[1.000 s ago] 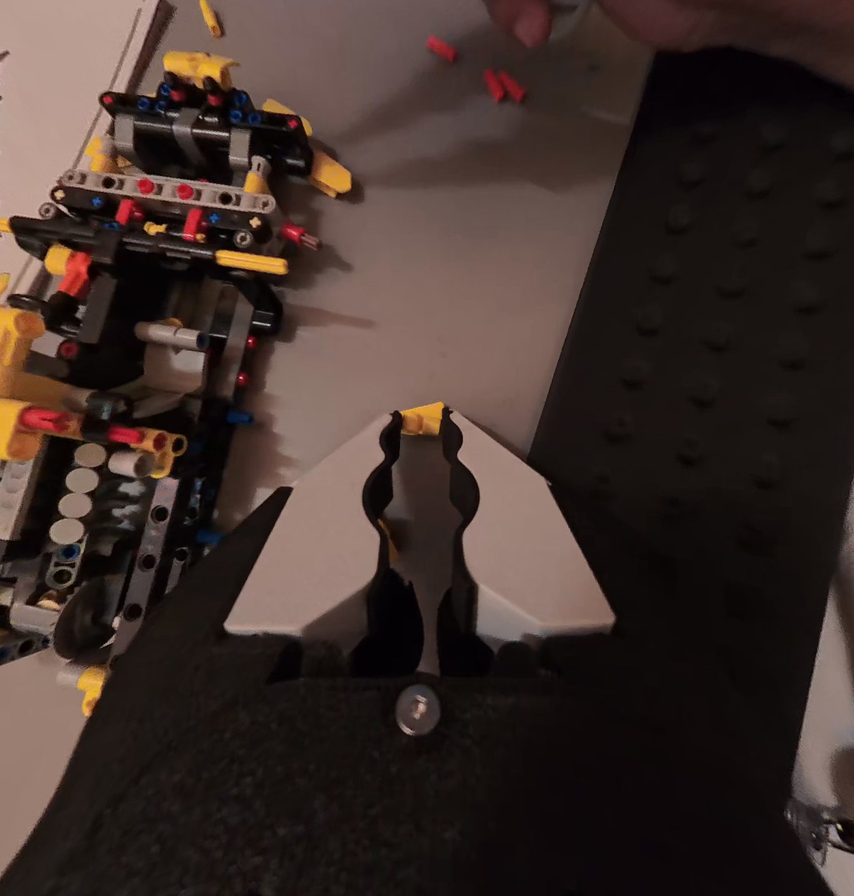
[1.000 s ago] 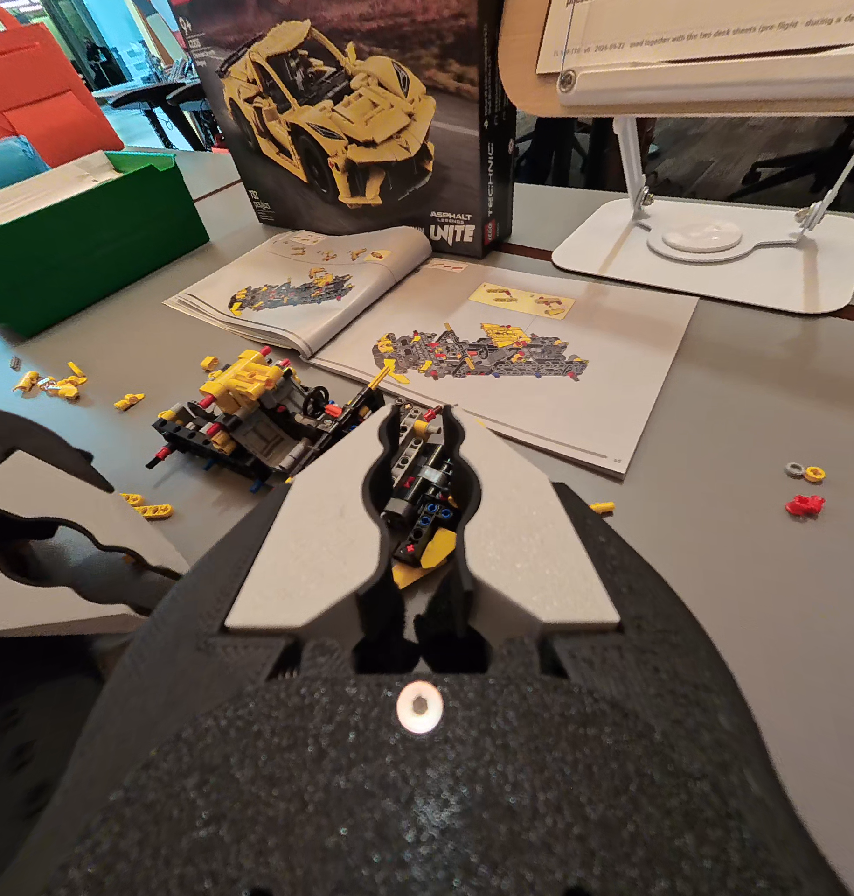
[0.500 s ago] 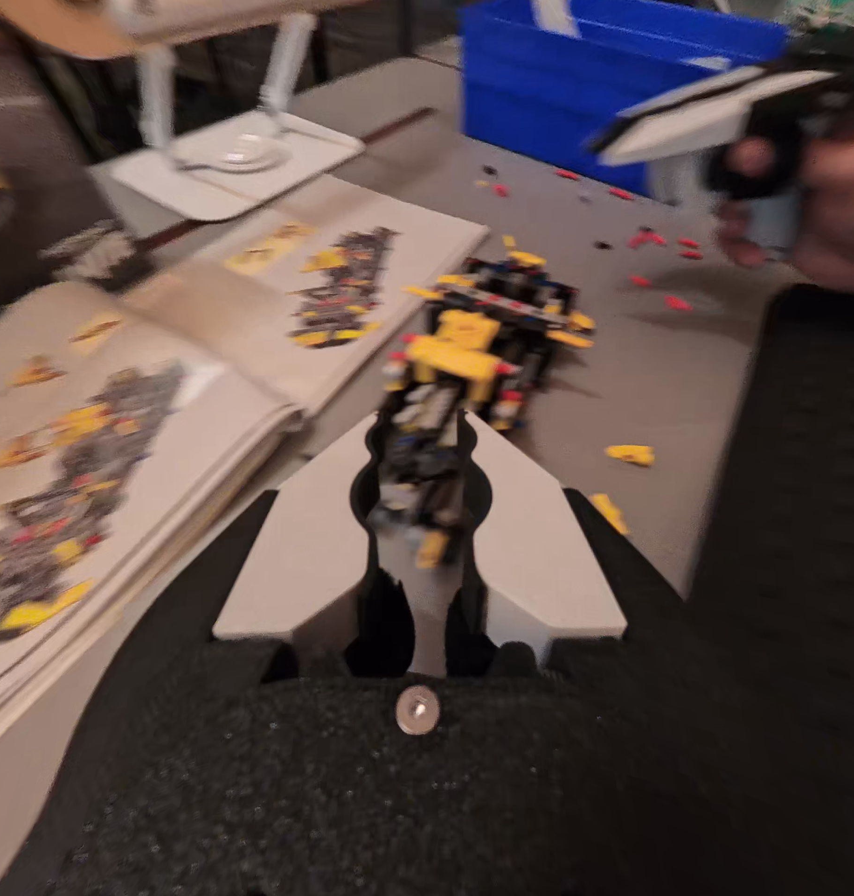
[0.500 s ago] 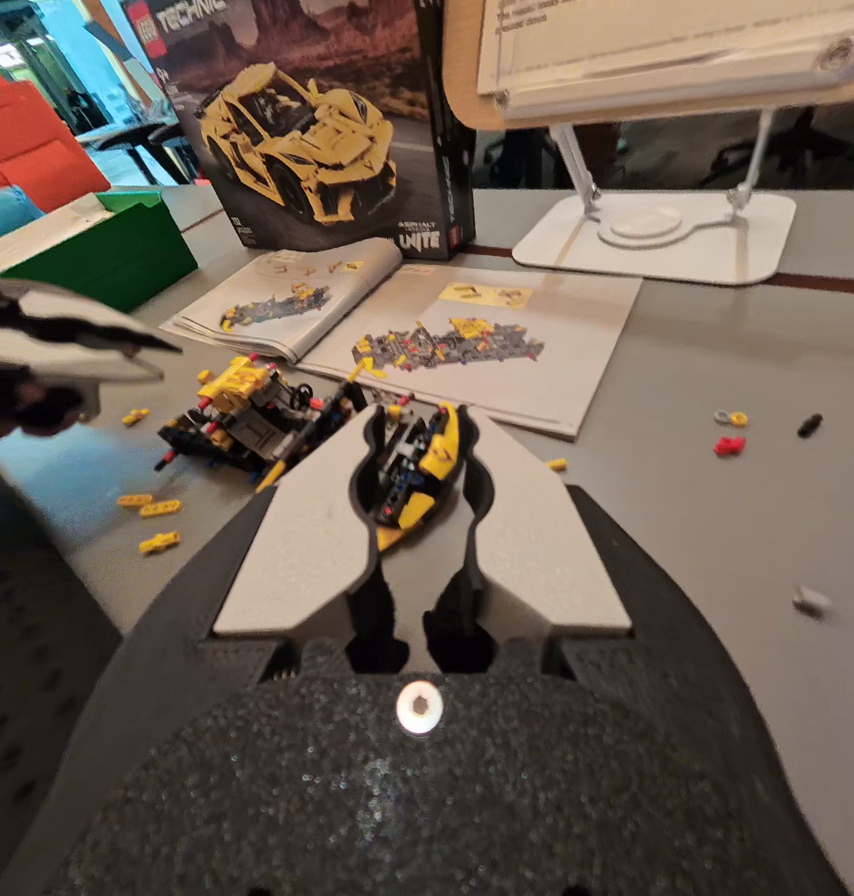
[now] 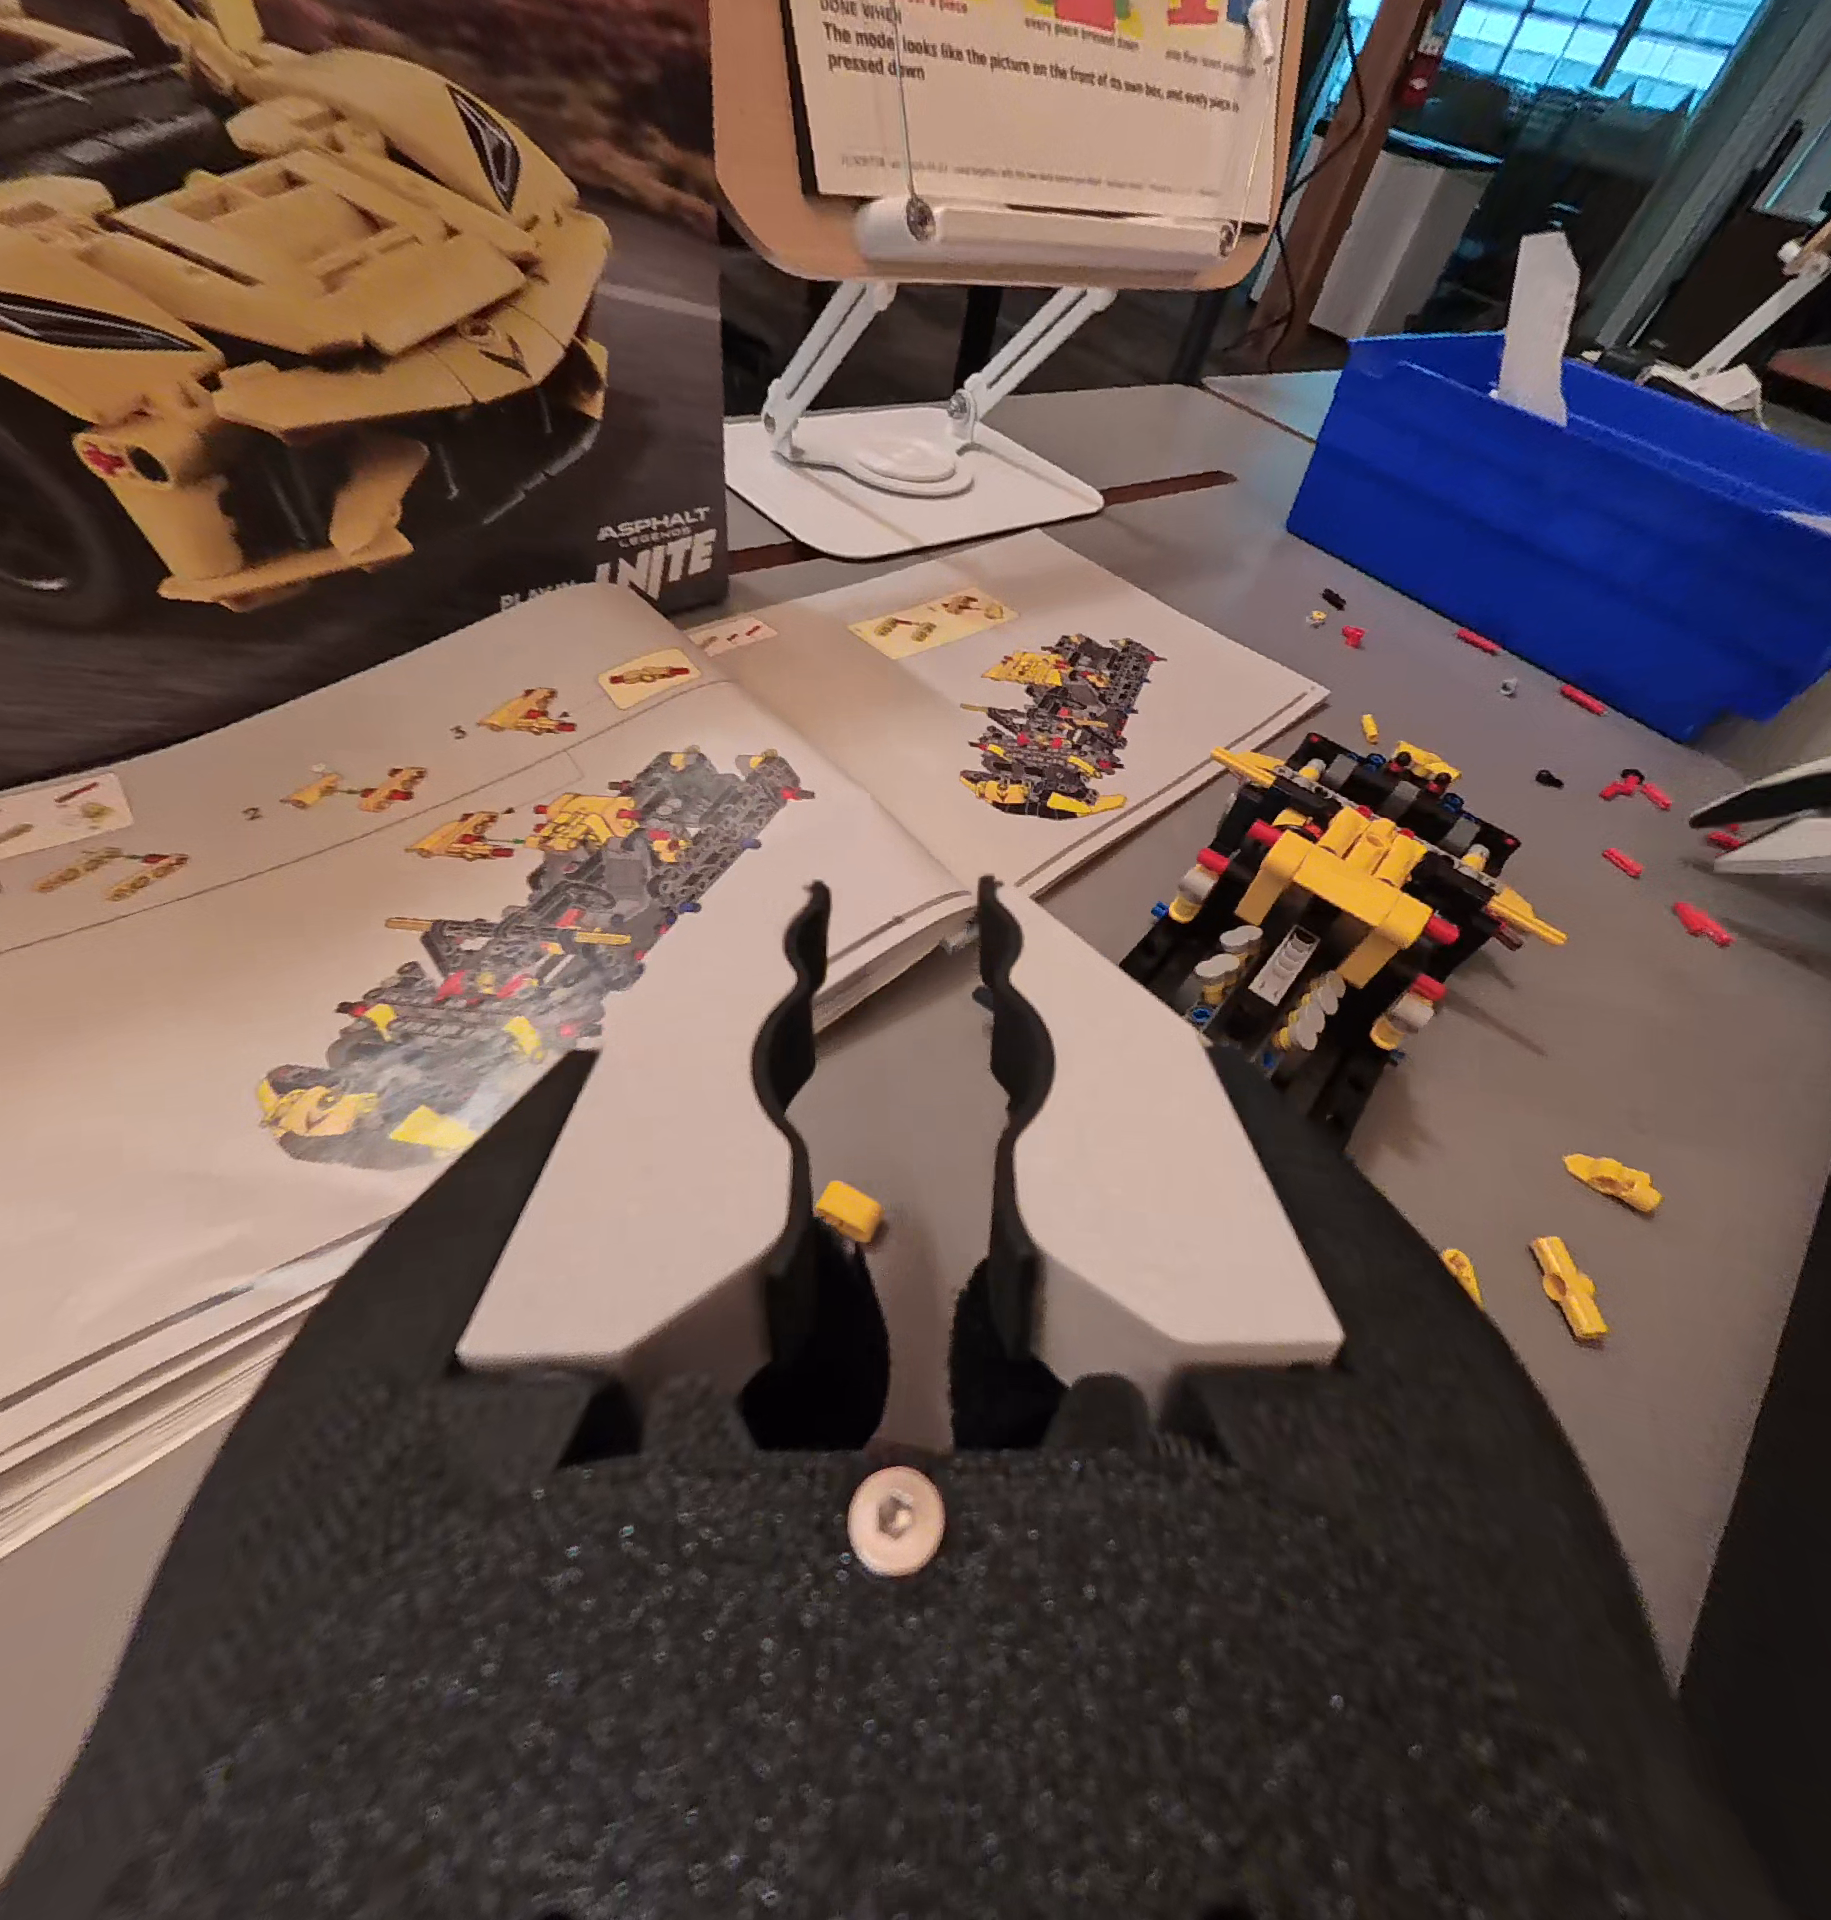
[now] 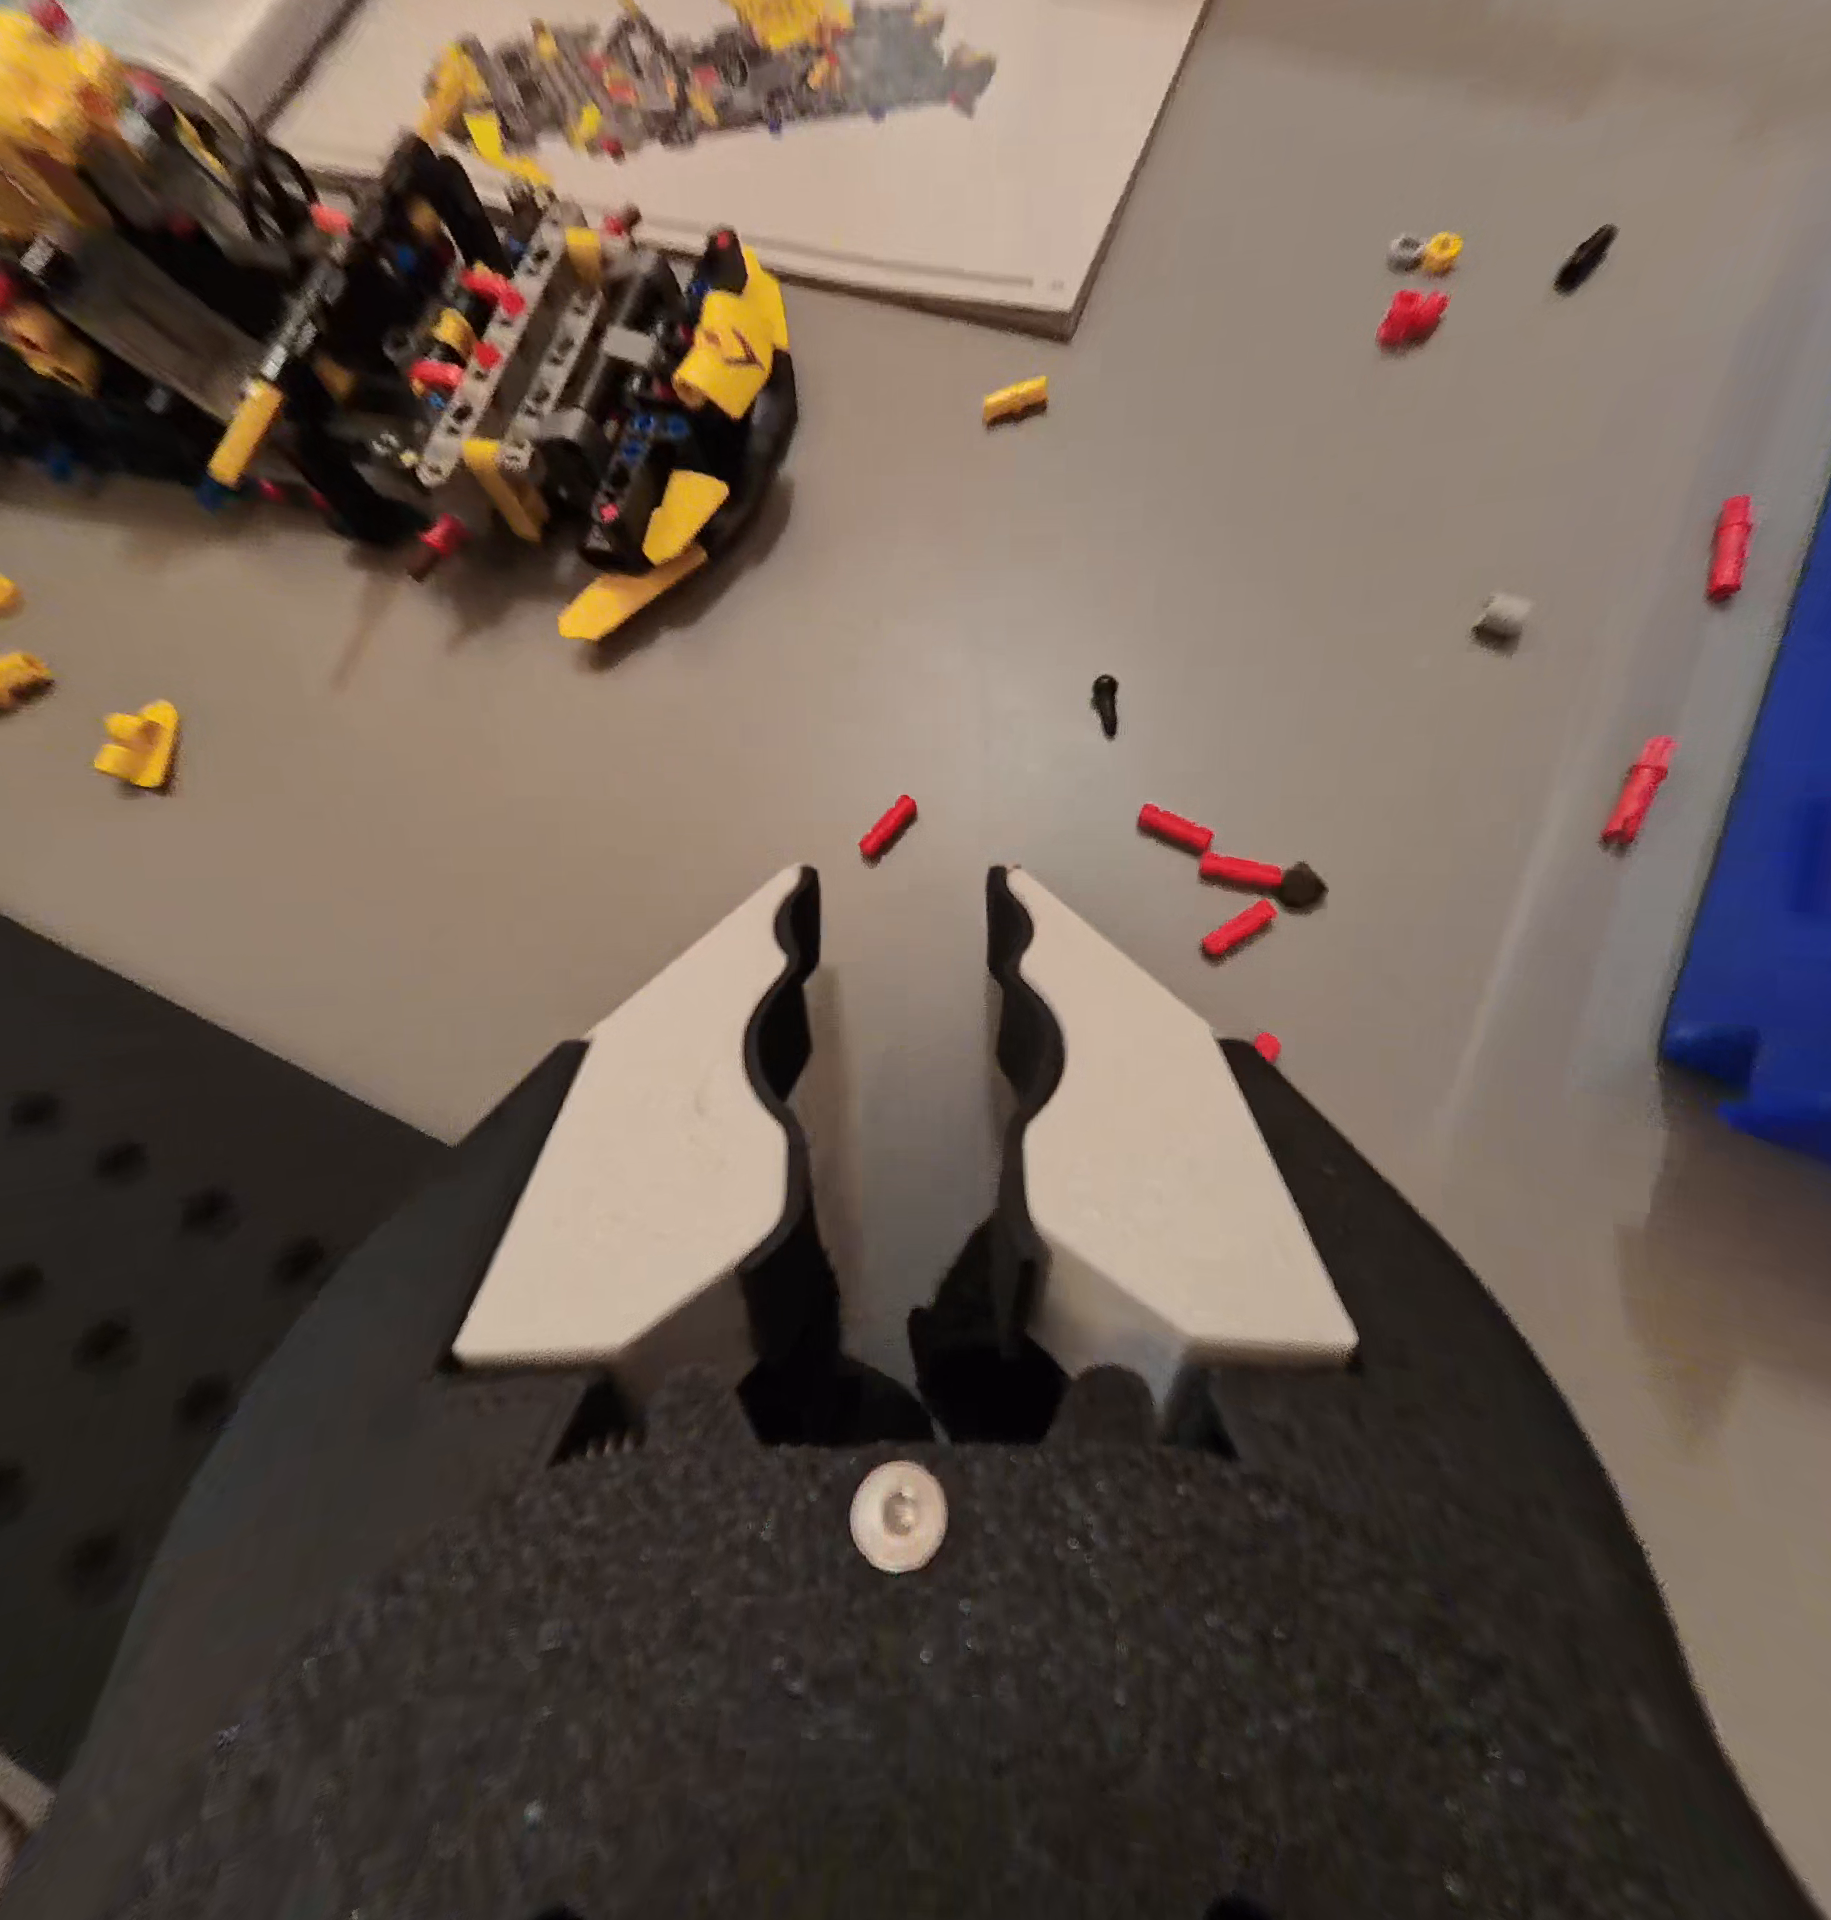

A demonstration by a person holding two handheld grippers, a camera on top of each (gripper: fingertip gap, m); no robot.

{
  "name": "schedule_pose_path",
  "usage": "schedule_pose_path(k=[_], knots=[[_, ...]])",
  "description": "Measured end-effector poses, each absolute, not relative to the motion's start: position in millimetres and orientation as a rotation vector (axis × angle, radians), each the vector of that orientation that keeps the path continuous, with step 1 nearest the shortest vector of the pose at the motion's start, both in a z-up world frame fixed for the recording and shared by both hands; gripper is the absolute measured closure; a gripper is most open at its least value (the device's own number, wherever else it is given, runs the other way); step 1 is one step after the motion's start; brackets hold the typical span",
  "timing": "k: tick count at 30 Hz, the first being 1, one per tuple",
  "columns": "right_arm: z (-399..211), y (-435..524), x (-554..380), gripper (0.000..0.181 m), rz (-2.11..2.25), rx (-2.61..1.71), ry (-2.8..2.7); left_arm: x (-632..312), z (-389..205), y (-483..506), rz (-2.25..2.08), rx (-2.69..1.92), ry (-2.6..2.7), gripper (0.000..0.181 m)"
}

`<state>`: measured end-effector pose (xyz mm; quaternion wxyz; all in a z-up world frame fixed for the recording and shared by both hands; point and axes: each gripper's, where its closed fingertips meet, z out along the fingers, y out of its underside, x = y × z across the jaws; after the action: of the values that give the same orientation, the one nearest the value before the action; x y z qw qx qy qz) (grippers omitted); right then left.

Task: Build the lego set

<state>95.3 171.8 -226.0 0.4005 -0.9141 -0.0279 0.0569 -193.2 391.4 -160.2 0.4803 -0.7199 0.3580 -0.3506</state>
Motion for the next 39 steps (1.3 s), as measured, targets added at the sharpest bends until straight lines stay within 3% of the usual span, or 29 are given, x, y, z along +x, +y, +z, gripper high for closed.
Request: schedule_pose_path(k=[8,12,17,21,24,27,33,39], knots=[[-240.9,188.8,89.6,0.163,0.037,-2.423,-0.175,-193.8,-166.7,390.0,-0.747,-1.744,0.932,0.153],[-242.9,187.9,86.3,0.178,0.021,-2.442,-0.198,-195.5,-165.0,390.5,-0.747,-1.745,0.923,0.153],[-228.5,185.9,-16.6,0.178,0.352,-2.336,-0.611,-195.8,-164.2,389.5,-0.72,-1.738,0.935,0.153],[-240.8,183.5,-60.7,0.178,0.329,-2.33,-0.818,-196.5,-164.8,387.7,-0.709,-1.734,0.945,0.153],[-243.3,186.0,-58.3,0.177,0.291,-2.347,-0.801,-197.9,-165.5,387.7,-0.7,-1.737,0.945,0.153],[-231.1,184.5,-46.3,0.165,0.289,-2.317,-0.688,-199.0,-164.0,387.7,-0.707,-1.735,0.936,0.153],[-234.6,157.9,42.5,0.158,0.153,-2.408,-0.369,-195.2,-161.3,384.8,-0.731,-1.727,0.942,0.153],[-237.5,154.6,66.8,0.158,0.1,-2.441,-0.23,-194.6,-165.7,384.3,-0.694,-1.73,0.968,0.153]])
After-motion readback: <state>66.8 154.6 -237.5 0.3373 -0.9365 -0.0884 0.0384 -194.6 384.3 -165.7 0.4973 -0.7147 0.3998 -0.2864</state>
